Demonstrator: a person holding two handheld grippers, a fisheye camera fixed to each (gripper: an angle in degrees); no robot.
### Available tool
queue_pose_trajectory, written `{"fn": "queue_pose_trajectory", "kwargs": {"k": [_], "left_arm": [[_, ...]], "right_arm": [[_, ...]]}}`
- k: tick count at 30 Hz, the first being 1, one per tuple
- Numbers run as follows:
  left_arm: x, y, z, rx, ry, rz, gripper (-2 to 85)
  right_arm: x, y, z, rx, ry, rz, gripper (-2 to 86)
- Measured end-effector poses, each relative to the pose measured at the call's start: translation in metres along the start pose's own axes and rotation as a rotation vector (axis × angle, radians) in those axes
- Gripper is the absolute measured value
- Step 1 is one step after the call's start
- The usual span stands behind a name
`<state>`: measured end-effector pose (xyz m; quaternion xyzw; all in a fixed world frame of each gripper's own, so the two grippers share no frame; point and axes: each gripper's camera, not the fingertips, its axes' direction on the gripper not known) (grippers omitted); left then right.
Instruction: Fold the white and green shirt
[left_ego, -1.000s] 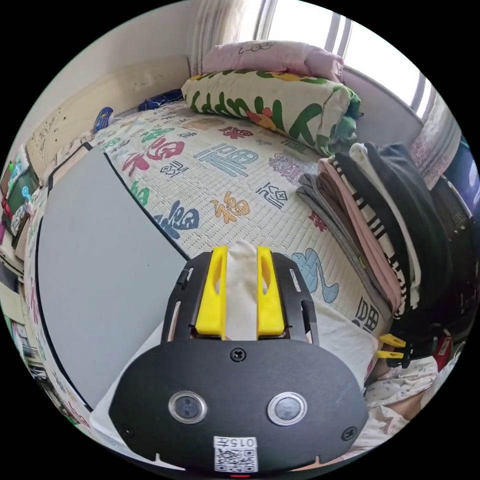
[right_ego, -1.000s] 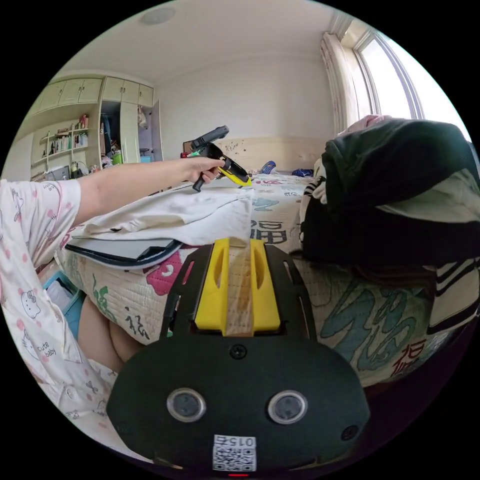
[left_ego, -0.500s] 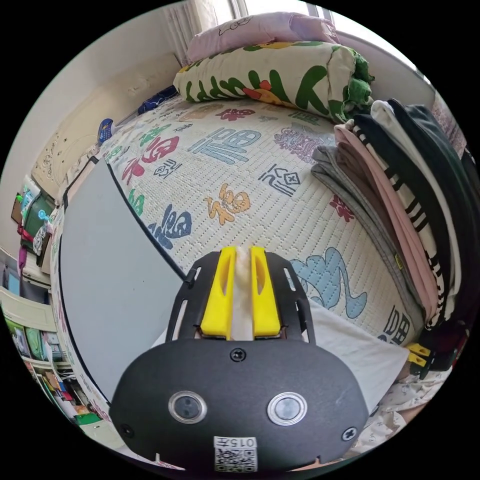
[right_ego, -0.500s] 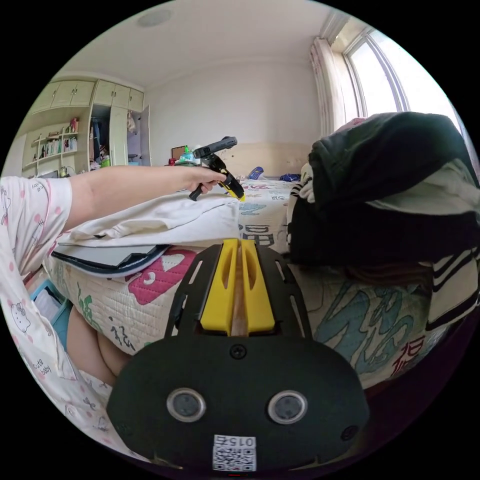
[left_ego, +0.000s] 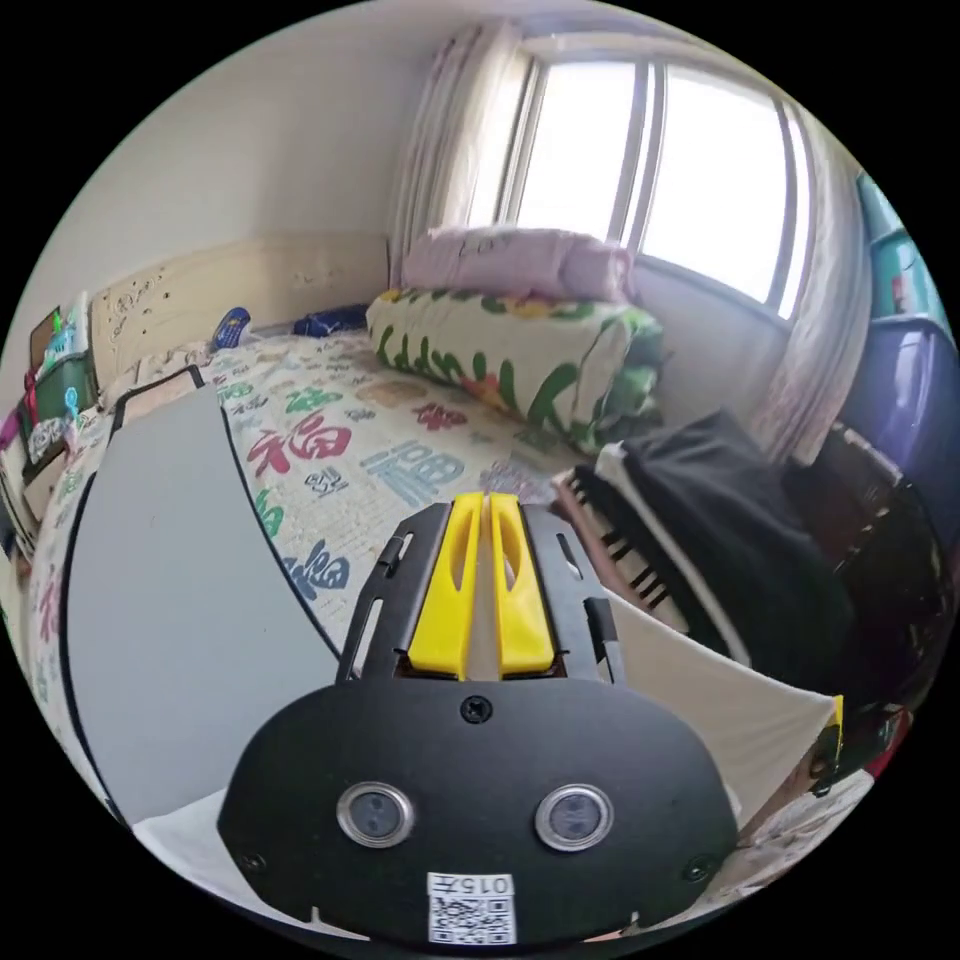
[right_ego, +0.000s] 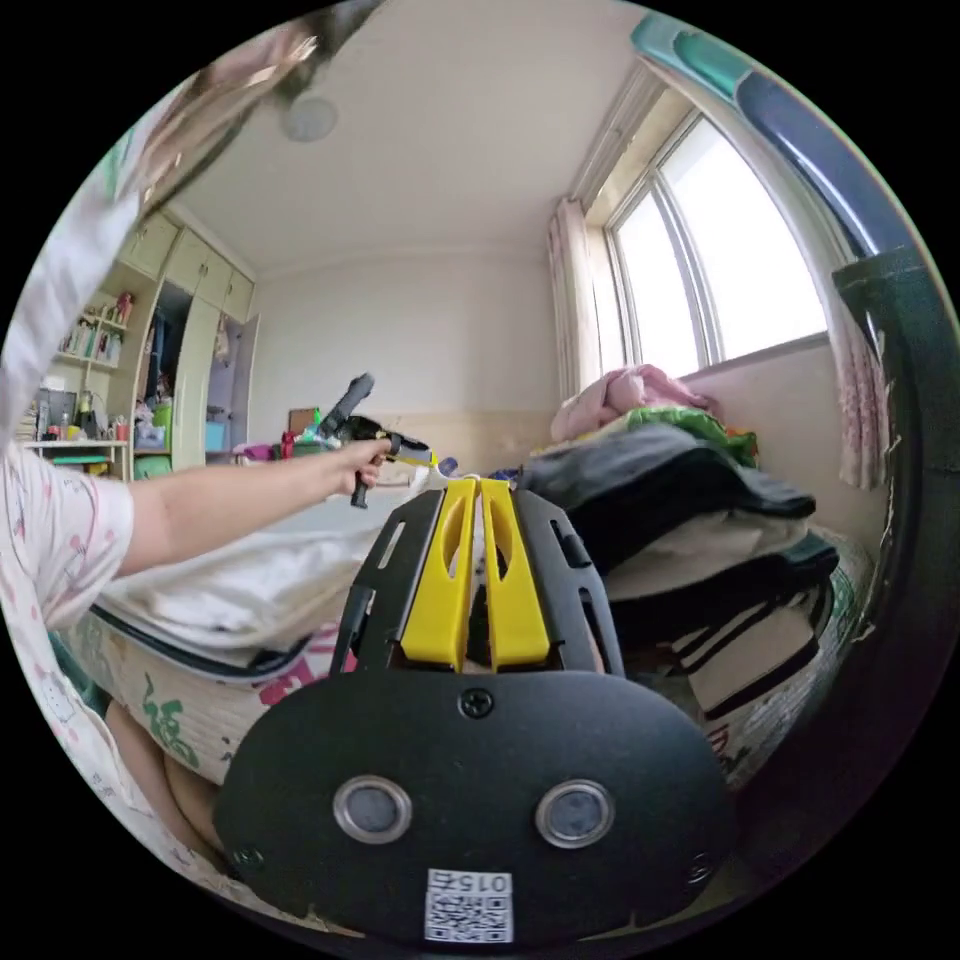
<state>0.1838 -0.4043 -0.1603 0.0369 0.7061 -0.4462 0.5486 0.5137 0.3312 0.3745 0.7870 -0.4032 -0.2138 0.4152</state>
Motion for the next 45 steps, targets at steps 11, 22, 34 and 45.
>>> {"fn": "queue_pose_trajectory", "kwargs": {"k": [11, 22, 34, 45], "left_arm": [[-0.148, 0.024, -0.264, 0.193, 0.069, -0.184, 0.1], [-0.251, 0.068, -0.305, -0.186, -0.052, -0.225, 0.6], [-0.204, -0.004, -0.310, -0.267, 0.058, -0.151, 8.6], [-0.125, -0.051, -0.327, -0.253, -0.379, 0.120, 0.8]], "right_arm": [[-0.201, 0.032, -0.058, -0.028, -0.822, -0.033, 0.0], [-0.415, 0.175, -0.037, -0.415, -0.936, -0.329, 0.0], [-0.472, 0.235, -0.017, -0.477, -0.937, -0.401, 0.0], [-0.511, 0.251, 0.038, -0.566, -1.024, -0.367, 0.1]]}}
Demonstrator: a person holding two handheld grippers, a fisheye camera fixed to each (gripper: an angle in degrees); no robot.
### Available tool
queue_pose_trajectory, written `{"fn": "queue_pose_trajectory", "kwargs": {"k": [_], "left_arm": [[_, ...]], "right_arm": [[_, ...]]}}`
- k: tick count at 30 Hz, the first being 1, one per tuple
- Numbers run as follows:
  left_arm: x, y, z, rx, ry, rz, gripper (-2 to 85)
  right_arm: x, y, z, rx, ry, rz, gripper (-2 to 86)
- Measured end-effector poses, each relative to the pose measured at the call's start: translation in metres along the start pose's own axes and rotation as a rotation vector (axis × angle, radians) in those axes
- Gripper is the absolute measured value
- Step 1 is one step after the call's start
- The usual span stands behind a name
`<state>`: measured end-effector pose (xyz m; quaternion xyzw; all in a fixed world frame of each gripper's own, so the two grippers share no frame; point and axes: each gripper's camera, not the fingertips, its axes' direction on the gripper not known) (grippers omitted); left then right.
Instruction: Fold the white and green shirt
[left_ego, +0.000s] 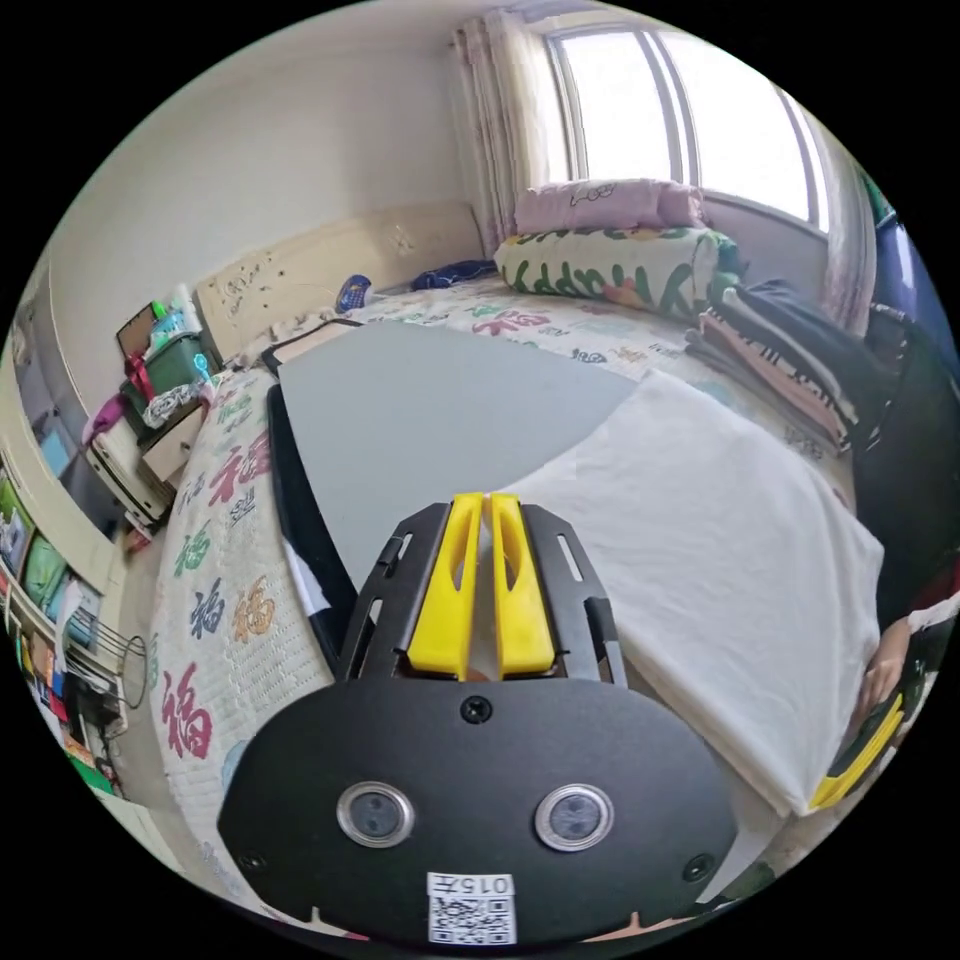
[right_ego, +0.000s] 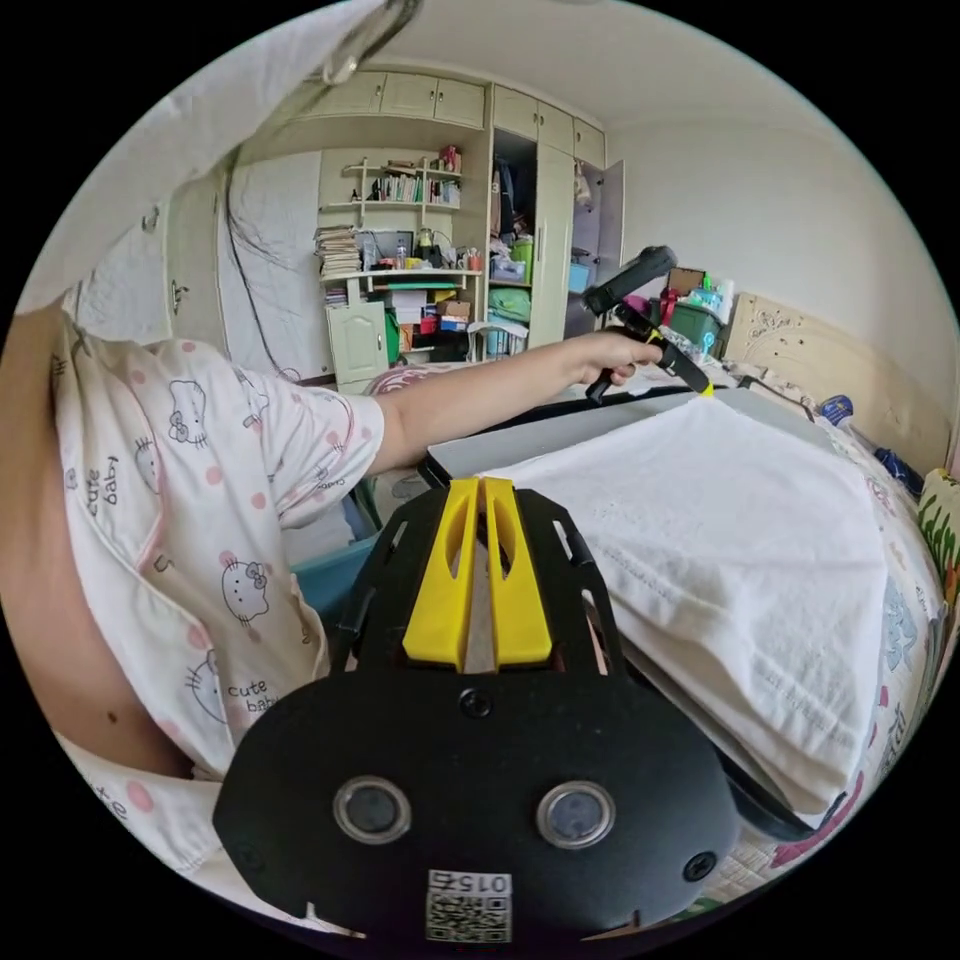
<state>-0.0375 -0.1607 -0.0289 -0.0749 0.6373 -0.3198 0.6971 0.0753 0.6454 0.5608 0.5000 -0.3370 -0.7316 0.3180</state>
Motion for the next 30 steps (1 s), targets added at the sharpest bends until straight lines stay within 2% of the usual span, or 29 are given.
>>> {"fn": "queue_pose_trajectory", "kwargs": {"k": [4, 10, 12, 14, 16, 18, 23, 25, 30], "left_arm": [[-0.004, -0.013, 0.004, -0.062, 0.019, 0.006, 1.0], [-0.019, -0.033, -0.005, -0.071, 0.081, -0.029, 2.9], [-0.020, -0.037, -0.013, -0.051, 0.064, -0.028, 4.3], [-0.028, -0.041, -0.027, -0.023, 0.058, -0.054, 6.7], [-0.040, -0.043, -0.038, 0.005, 0.104, -0.097, 7.6], [-0.056, -0.045, -0.046, 0.032, 0.177, -0.153, 8.0], [-0.100, -0.052, -0.046, 0.001, 0.381, -0.261, 9.3], [-0.110, -0.056, -0.045, -0.007, 0.430, -0.273, 9.5], [-0.128, -0.065, -0.032, -0.062, 0.581, -0.272, 11.5]], "right_arm": [[0.021, -0.018, 0.019, -0.001, -0.032, 0.051, 0.4], [0.054, -0.059, 0.030, -0.075, -0.025, -0.011, 2.4], [0.072, -0.077, 0.021, -0.104, -0.110, -0.046, 4.7], [0.106, -0.101, -0.010, -0.057, -0.296, -0.058, 6.4], [0.135, -0.118, -0.035, -0.006, -0.366, -0.032, 6.4], [0.166, -0.133, -0.059, 0.049, -0.343, 0.000, 6.5], [0.289, -0.177, -0.089, 0.122, 0.021, 0.300, 7.7], [0.338, -0.191, -0.088, 0.141, 0.003, 0.388, 9.5], [0.461, -0.235, -0.050, 0.012, -0.030, 0.607, 14.4]]}}
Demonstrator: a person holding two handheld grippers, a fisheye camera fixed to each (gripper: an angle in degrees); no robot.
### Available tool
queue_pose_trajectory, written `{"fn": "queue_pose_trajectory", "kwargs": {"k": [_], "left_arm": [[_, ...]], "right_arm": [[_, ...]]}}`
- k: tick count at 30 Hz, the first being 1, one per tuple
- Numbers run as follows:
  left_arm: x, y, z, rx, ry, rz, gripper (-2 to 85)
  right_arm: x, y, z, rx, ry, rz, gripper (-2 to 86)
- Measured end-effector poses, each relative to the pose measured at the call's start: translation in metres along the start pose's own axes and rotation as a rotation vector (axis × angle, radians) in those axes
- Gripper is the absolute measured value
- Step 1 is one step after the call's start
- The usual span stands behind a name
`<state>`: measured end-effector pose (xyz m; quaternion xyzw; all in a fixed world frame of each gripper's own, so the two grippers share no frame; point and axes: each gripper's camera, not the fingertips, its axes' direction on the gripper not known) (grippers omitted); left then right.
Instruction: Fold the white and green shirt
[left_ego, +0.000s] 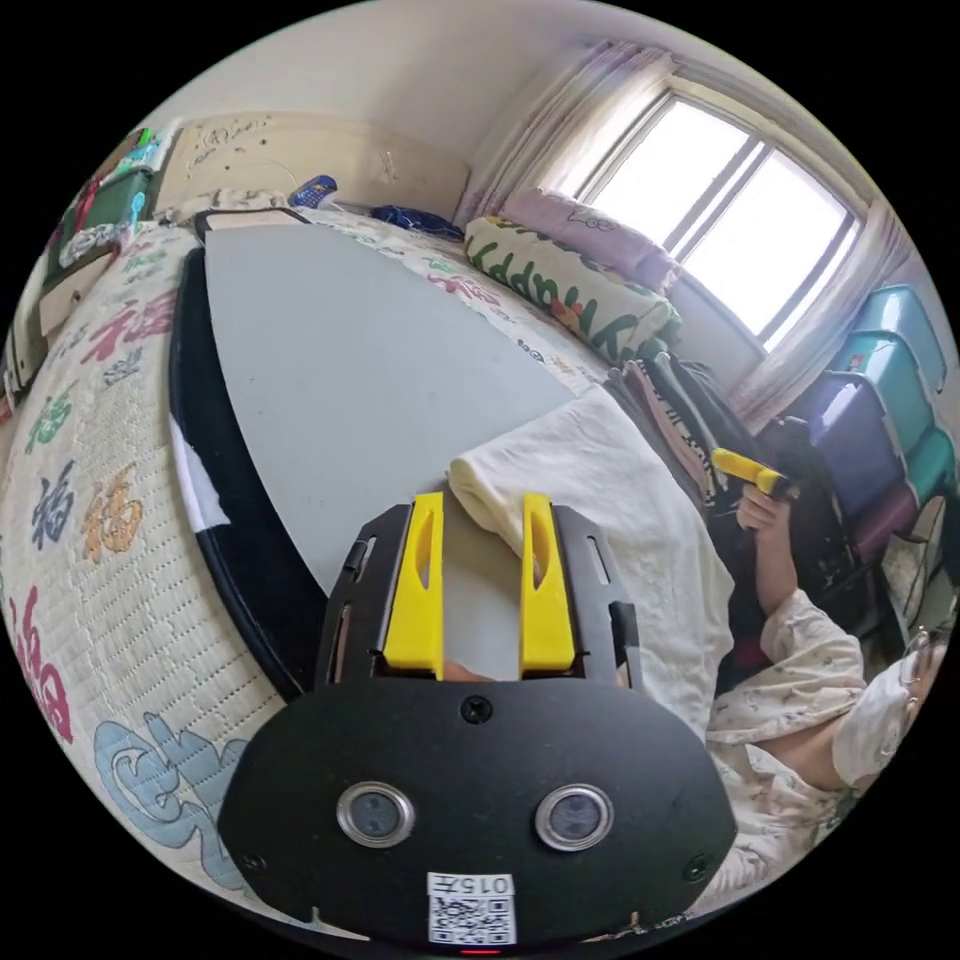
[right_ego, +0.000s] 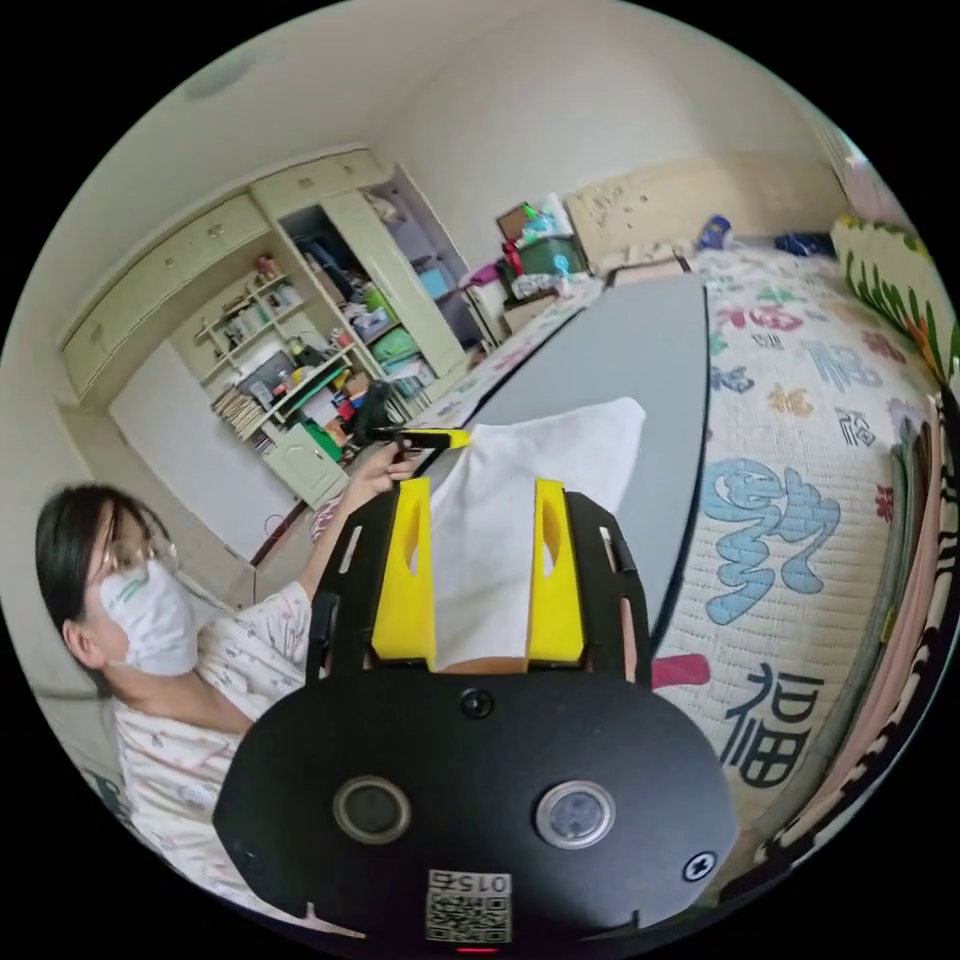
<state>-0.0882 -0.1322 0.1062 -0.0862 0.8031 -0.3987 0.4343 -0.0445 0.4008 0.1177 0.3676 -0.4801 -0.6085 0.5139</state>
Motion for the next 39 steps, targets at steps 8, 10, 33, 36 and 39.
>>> {"fn": "queue_pose_trajectory", "kwargs": {"k": [8, 10, 33, 36, 39], "left_arm": [[-0.023, -0.009, -0.007, 0.005, 0.093, -0.025, 13.8], [-0.029, -0.009, -0.007, 0.009, 0.112, -0.028, 13.9], [-0.044, 0.052, 0.071, -0.047, 0.133, 0.011, 6.8], [-0.047, 0.073, 0.086, -0.037, 0.161, 0.003, 5.3], [-0.038, 0.097, 0.097, -0.022, 0.126, 0.036, 4.3]], "right_arm": [[0.059, -0.136, 0.107, -0.150, 0.121, 0.112, 17.5], [0.059, -0.157, 0.123, -0.157, 0.120, 0.120, 17.6], [-0.073, -0.280, 0.257, -0.280, 0.105, 0.055, 11.2], [-0.105, -0.281, 0.260, -0.286, 0.126, 0.039, 11.1], [-0.138, -0.278, 0.258, -0.283, 0.141, 0.023, 10.5]]}}
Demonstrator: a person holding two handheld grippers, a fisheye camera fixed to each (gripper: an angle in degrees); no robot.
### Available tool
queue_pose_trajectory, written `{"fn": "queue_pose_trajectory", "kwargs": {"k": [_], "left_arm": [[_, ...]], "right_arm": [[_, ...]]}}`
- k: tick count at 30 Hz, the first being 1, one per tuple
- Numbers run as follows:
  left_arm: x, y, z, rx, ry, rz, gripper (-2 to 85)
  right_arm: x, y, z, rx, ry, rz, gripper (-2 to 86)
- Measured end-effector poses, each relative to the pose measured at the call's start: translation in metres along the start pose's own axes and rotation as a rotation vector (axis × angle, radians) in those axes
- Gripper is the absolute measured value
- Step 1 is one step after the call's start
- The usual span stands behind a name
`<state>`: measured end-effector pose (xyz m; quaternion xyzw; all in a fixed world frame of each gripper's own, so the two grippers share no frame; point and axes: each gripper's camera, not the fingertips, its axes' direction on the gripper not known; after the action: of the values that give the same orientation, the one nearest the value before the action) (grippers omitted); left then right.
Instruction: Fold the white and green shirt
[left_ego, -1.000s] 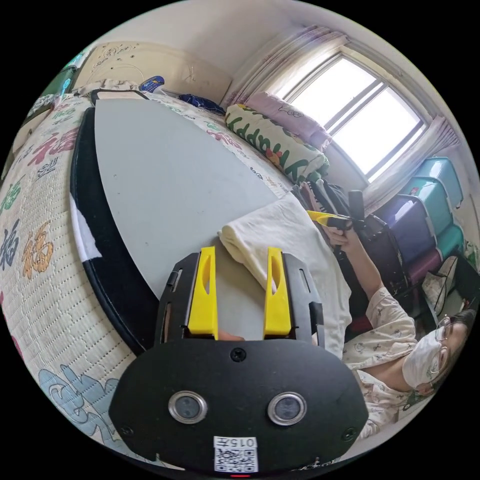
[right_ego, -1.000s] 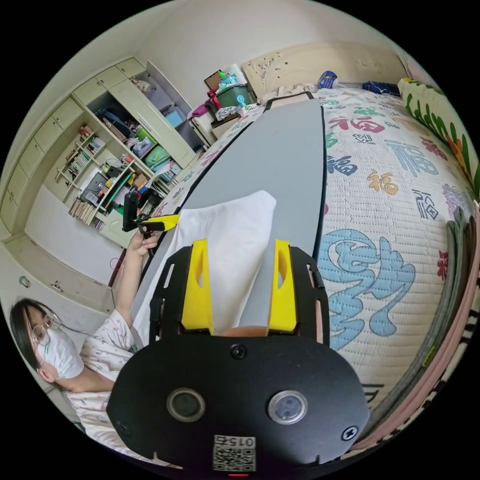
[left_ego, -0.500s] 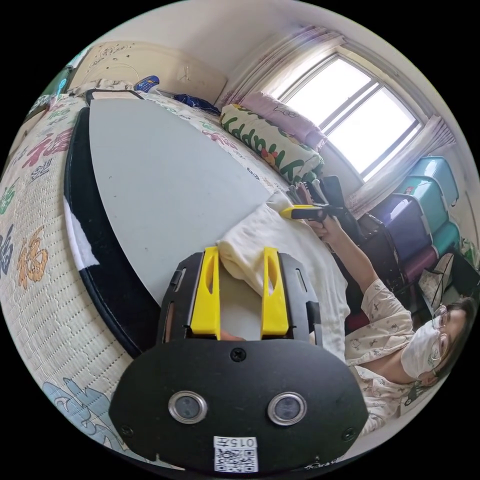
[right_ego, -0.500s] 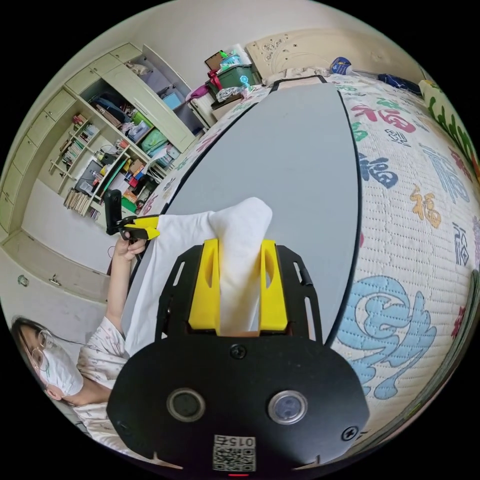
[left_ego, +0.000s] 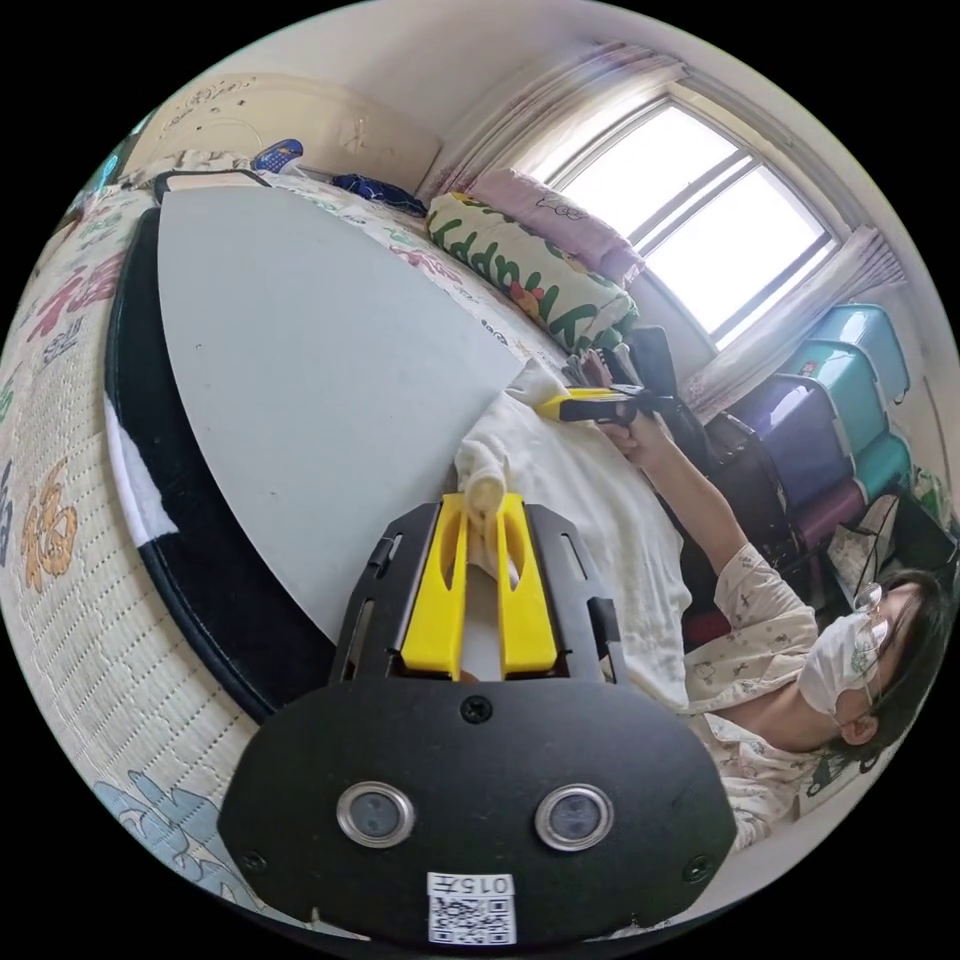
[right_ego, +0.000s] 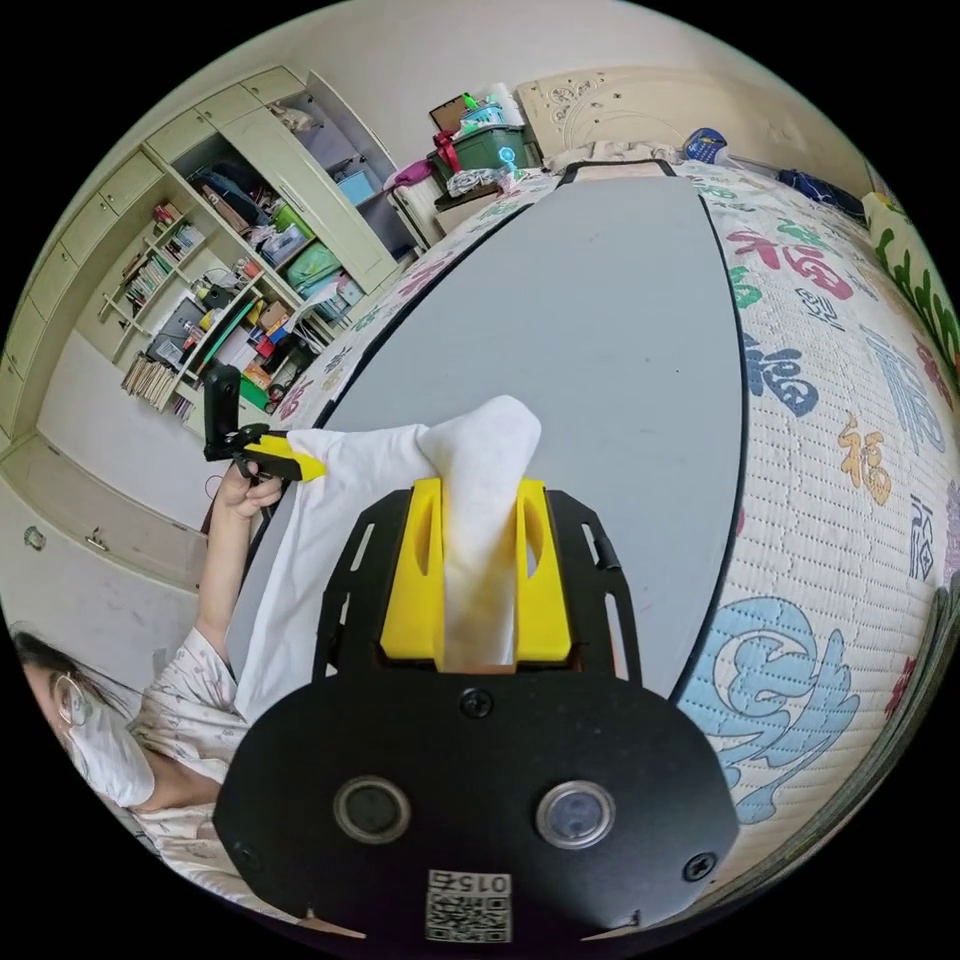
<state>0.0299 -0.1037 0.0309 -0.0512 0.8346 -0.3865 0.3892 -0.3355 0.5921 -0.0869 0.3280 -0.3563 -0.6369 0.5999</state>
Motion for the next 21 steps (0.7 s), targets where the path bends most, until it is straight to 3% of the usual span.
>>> {"fn": "queue_pose_trajectory", "kwargs": {"k": [5, 9, 17, 21], "left_arm": [[0.024, 0.046, 0.020, 0.052, -0.069, 0.082, 2.7], [0.057, 0.079, 0.032, 0.101, -0.143, 0.147, 2.3], [0.252, 0.157, 0.050, 0.240, -0.362, 0.478, 1.7], [0.333, 0.192, 0.070, 0.319, -0.379, 0.611, 1.5]], "right_arm": [[-0.091, 0.023, -0.025, 0.084, 0.145, -0.145, 8.4], [-0.139, 0.049, -0.067, 0.178, 0.130, -0.151, 8.1], [-0.265, 0.151, -0.244, 0.430, 0.135, -0.265, 7.7], [-0.310, 0.207, -0.327, 0.566, 0.194, -0.287, 7.6]]}}
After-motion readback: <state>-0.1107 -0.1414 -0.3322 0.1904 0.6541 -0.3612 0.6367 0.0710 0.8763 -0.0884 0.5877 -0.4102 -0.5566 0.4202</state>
